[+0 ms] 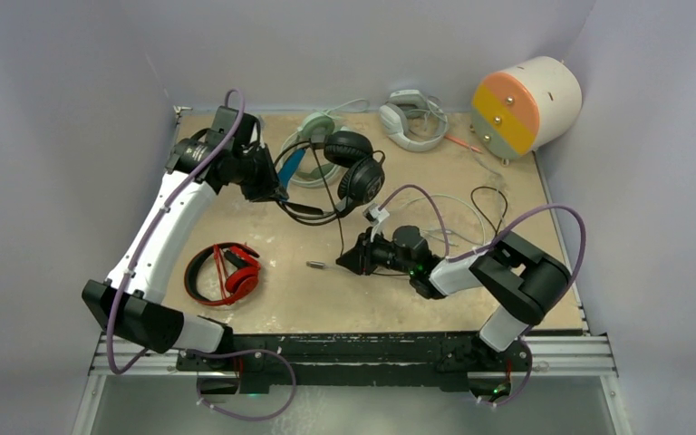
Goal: Wrap the headphones
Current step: Wrap the headphones cable around the headphones.
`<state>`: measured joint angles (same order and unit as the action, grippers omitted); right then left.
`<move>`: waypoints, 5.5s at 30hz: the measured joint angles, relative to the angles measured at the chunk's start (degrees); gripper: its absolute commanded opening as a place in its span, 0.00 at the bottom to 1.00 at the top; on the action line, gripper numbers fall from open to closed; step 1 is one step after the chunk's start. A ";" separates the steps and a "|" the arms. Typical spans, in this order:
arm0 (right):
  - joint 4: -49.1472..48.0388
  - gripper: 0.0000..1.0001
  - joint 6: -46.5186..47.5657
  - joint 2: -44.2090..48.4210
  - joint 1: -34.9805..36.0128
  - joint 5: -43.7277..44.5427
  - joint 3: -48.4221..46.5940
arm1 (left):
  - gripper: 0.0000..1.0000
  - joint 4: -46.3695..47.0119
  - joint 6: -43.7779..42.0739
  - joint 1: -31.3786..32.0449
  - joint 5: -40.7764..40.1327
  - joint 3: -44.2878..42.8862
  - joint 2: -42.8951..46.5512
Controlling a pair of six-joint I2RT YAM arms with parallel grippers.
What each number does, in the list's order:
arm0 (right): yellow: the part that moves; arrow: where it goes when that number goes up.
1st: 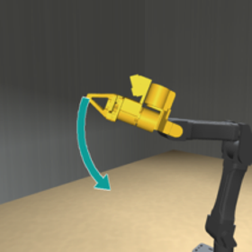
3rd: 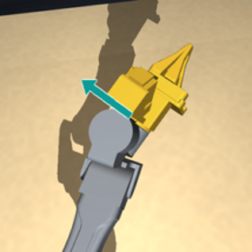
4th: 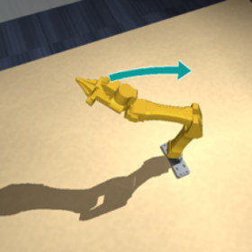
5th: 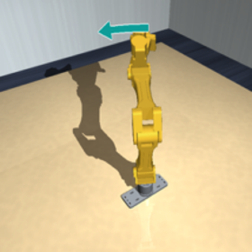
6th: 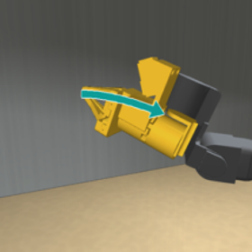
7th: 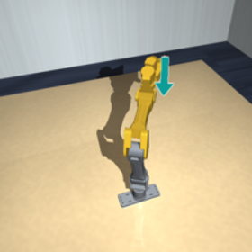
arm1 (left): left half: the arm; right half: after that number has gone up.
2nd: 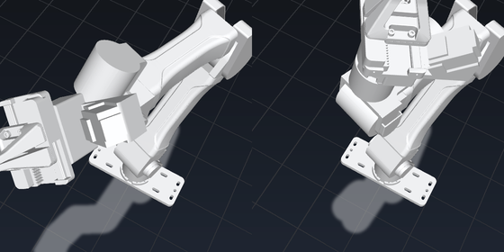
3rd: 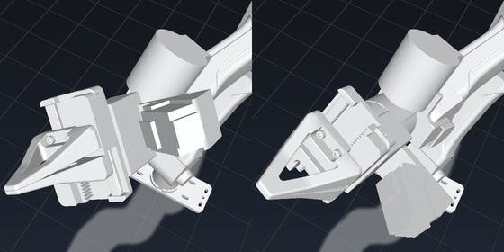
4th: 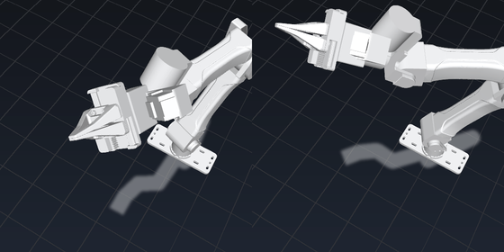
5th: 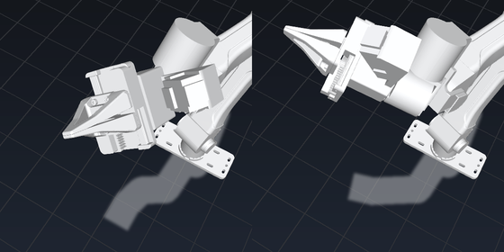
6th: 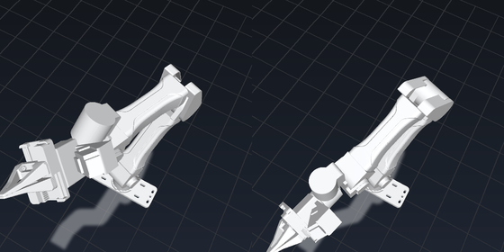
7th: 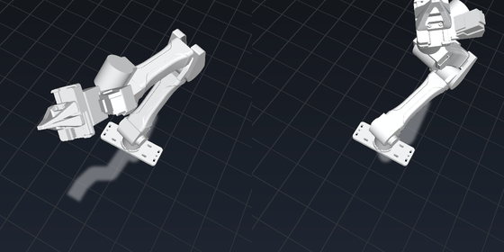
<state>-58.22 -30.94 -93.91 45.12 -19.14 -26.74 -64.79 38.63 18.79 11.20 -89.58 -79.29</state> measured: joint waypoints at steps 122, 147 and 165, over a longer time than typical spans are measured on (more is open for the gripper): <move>56.70 0.08 -10.27 32.72 1.31 3.21 -15.72 | 0.00 -11.32 0.35 28.46 -45.88 -7.08 -21.49; 47.25 0.08 -6.93 24.59 13.92 11.32 -13.09 | 0.00 1.01 14.16 6.23 -24.55 4.11 -3.72; 41.20 0.00 0.61 32.65 14.14 18.62 -5.60 | 0.00 -2.08 9.51 4.28 -21.00 0.92 -3.23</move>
<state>-17.02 -30.33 -61.25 59.27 -0.51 -32.34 -66.87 48.14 23.07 -9.80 -88.66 -82.52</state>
